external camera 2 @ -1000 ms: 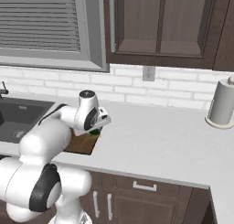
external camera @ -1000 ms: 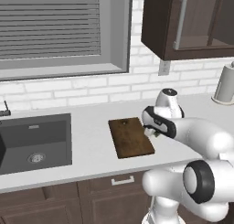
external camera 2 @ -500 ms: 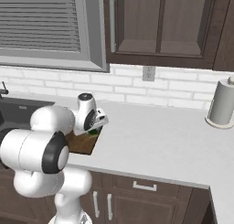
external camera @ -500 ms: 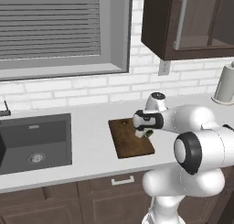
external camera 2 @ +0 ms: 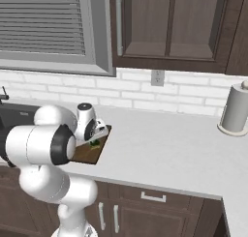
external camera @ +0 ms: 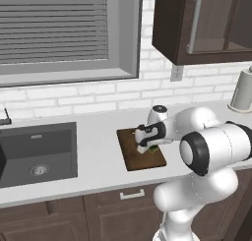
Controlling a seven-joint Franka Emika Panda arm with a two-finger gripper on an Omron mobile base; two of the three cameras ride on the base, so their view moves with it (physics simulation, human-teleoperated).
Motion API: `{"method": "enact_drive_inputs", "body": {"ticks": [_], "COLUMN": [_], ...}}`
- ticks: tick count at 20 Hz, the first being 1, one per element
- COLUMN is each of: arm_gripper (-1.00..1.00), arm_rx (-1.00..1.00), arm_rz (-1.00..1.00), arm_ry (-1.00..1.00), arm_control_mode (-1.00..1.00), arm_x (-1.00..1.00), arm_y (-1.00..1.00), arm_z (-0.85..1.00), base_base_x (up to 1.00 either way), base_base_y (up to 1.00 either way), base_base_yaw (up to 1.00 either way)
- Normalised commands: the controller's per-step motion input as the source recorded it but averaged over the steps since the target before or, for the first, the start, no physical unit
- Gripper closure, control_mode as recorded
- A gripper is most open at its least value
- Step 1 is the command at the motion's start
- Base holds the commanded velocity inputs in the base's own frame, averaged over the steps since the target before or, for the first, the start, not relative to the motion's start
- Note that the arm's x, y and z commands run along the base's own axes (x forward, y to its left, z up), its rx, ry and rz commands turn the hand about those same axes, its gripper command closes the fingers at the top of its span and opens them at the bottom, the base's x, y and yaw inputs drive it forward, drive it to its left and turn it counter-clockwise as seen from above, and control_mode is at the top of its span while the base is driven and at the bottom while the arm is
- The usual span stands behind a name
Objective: Pick up the sponge from the counter and clean the cutting board by briefly scrubbing or pressing down on the cutting board. Once finished, release the sponge.
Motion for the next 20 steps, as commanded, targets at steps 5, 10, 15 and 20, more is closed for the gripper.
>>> {"method": "enact_drive_inputs", "body": {"ticks": [5, 10, 15, 20], "arm_gripper": [1.0, 1.0, 1.0, 1.0], "arm_rx": [0.0, 0.0, 0.08, 0.09], "arm_rz": [-0.01, -0.02, 0.02, 0.08], "arm_ry": [0.02, 0.03, 0.06, 0.19], "arm_control_mode": [-1.0, -1.0, -1.0, -1.0], "arm_x": [0.0, -0.03, 0.01, 0.22], "arm_y": [-0.01, 0.14, 1.0, 1.0], "arm_z": [-0.79, -0.85, -0.59, -0.31], "base_base_x": [0.0, 0.0, 0.0, 0.0], "base_base_y": [0.0, 0.0, 0.0, 0.0], "base_base_yaw": [0.0, 0.0, 0.0, 0.0]}}
